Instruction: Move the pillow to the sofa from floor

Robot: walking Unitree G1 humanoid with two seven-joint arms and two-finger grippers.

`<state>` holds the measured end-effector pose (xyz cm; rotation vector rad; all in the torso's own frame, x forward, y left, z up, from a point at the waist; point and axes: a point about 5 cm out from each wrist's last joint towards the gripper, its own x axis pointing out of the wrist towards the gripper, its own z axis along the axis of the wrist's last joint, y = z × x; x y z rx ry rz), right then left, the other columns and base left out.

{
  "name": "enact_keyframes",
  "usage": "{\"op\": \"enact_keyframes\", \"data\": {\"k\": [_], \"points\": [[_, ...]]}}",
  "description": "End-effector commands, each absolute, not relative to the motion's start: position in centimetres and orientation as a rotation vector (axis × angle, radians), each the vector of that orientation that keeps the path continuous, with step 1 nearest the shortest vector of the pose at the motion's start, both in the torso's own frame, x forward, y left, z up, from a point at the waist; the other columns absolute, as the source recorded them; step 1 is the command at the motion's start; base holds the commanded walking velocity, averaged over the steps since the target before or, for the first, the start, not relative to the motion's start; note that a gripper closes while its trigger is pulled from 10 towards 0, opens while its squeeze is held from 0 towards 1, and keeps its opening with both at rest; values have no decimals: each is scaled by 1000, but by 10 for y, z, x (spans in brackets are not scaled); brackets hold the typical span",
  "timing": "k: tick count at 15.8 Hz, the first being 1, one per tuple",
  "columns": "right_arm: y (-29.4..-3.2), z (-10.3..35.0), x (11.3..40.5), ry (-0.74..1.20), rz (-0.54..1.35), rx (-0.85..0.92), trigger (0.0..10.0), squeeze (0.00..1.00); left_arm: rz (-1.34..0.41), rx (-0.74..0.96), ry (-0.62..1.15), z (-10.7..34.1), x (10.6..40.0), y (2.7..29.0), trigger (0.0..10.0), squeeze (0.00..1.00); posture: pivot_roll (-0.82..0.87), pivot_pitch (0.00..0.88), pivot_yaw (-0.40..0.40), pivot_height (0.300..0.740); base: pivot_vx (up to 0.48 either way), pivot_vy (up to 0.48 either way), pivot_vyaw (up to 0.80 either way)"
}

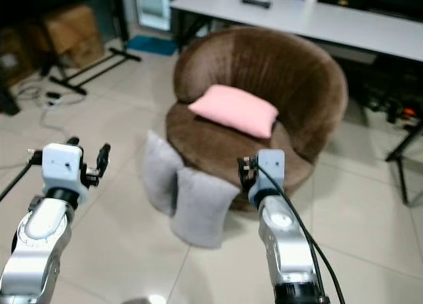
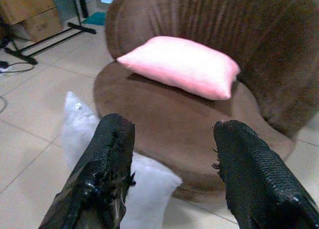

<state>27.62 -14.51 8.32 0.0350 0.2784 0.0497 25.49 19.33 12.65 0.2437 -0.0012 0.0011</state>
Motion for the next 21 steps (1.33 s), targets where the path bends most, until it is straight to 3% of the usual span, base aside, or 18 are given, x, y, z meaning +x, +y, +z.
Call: {"op": "enact_keyframes", "data": {"k": [1, 21], "points": [[-147, 86, 278, 267, 50, 34, 10000, 0, -21, 242, -8, 127, 255, 190, 10000, 0, 121, 0, -43, 740, 304, 0, 0], [-151, 87, 283, 262, 50, 12, 10000, 0, -57, 266, -4, 124, 254, 186, 10000, 0, 123, 0, -52, 740, 310, 0, 0]]}}
